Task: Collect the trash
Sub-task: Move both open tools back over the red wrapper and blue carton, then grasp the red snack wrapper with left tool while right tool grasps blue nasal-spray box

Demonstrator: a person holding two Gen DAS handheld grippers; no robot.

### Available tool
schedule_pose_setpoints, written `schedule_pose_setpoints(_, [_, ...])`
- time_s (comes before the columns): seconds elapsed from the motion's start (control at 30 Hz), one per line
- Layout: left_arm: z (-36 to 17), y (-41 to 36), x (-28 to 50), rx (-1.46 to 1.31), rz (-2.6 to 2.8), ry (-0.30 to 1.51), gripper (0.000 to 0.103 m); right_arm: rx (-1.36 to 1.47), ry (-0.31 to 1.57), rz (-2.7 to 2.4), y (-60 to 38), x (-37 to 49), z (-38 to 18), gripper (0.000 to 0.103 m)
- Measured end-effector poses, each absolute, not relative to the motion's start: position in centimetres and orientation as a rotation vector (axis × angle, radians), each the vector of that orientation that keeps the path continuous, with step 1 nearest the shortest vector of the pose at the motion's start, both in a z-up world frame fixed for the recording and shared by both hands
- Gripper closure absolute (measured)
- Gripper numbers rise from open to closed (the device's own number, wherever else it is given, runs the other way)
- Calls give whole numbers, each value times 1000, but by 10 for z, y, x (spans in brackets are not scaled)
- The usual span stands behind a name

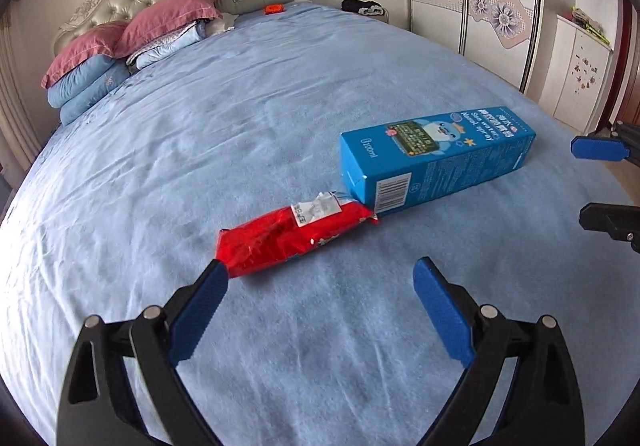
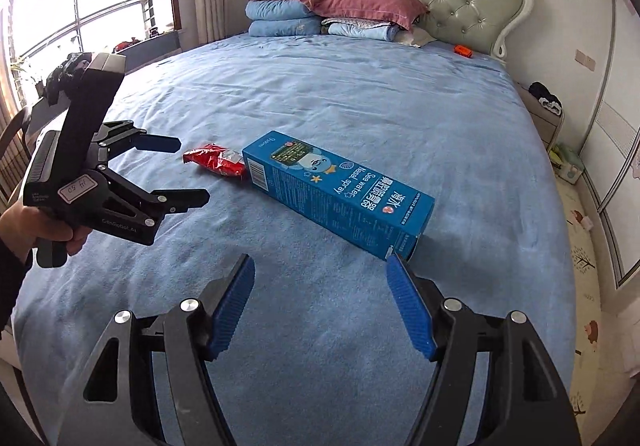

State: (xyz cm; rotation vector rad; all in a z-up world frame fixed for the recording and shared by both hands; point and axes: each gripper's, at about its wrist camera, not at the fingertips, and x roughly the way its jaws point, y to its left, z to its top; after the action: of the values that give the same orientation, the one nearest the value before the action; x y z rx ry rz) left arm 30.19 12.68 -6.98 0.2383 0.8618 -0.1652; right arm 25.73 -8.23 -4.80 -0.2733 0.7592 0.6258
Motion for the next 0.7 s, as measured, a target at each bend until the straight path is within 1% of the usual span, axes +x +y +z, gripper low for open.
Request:
schedule_pose_setpoints(0.07, [-72, 134, 315, 250, -186, 878, 13, -291, 771, 635, -79, 267, -49, 36])
schedule_pose_setpoints(0.23, [-80, 140, 342, 256, -247, 921, 14, -339, 775, 655, -69, 283, -48, 33])
schedule_pose_setpoints(0.33, [-88, 135, 351, 310, -259, 933, 16, -375, 775, 680, -62, 290, -45, 32])
schedule_pose_setpoints(0.37, [-90, 135, 355, 316, -270, 943, 22, -384, 777, 692, -61, 292, -44, 32])
schedule_pose_setpoints(0.43, [-95, 135, 361, 311, -291, 963, 23, -398, 788, 716, -57, 296, -44, 28])
schedule_pose_setpoints(0.5, [-97, 133, 363, 319, -309, 962, 27, -415, 799, 730, -55, 301, -44, 27])
schedule_pose_setpoints(0.57, [-98, 131, 363, 323, -315, 954, 36, -428, 813, 739, -53, 307, -44, 27])
schedule_pose_setpoints(0.6, [-98, 130, 362, 326, -314, 952, 39, -430, 818, 748, -51, 310, -44, 27])
schedule_pose_setpoints(0.67, [-97, 127, 360, 329, -321, 946, 48, -426, 829, 768, -50, 317, -42, 27])
schedule_pose_setpoints(0.7, [-96, 126, 359, 337, -326, 941, 50, -426, 832, 777, -50, 320, -41, 27])
